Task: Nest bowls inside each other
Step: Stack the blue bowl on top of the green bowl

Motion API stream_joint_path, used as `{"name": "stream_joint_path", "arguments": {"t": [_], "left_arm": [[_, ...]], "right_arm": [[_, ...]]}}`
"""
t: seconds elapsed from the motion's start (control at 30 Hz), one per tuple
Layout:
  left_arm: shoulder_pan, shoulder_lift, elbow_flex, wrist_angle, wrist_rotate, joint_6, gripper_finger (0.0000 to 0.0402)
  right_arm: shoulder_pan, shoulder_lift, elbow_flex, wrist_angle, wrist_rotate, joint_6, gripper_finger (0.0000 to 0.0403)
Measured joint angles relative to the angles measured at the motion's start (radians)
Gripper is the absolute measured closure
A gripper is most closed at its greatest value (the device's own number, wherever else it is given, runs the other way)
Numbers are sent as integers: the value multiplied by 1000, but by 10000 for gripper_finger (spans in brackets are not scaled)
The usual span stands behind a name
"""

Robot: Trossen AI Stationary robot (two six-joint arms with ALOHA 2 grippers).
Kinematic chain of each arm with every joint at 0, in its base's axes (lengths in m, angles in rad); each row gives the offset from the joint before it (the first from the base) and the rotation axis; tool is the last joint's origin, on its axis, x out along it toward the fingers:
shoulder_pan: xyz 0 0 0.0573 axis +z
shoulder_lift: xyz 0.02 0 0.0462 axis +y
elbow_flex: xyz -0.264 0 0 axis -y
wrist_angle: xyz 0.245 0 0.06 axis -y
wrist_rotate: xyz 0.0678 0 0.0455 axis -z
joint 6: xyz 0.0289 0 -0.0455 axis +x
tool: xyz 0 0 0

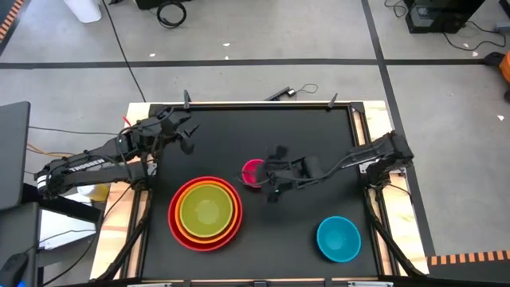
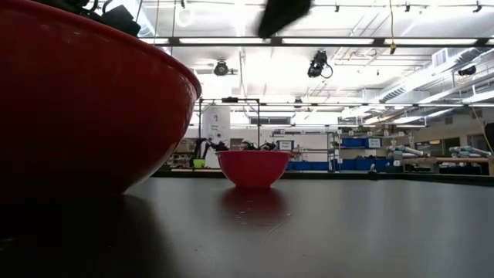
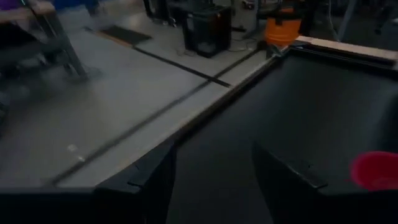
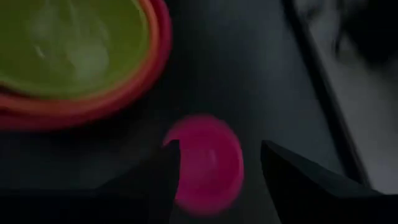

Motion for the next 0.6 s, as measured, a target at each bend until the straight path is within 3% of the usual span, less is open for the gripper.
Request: {"name": "stream_joint_path", "arguments": {"t": [0.13, 0.23, 0.4, 0.6], "left_arm": [[-17, 0, 0, -21, 141, -106, 186], [-67, 2, 0, 5, 269, -147, 186], [-230, 36, 0, 47, 488, -110, 186], [-434, 138, 0, 127, 462, -105, 186]], "right_arm": [[15, -65, -63, -262, -45, 212, 185], [49, -107, -149, -401, -162, 336, 192], [152, -184, -373, -440, -372, 452, 197], [282, -276, -625, -399, -544, 609, 198]]}}
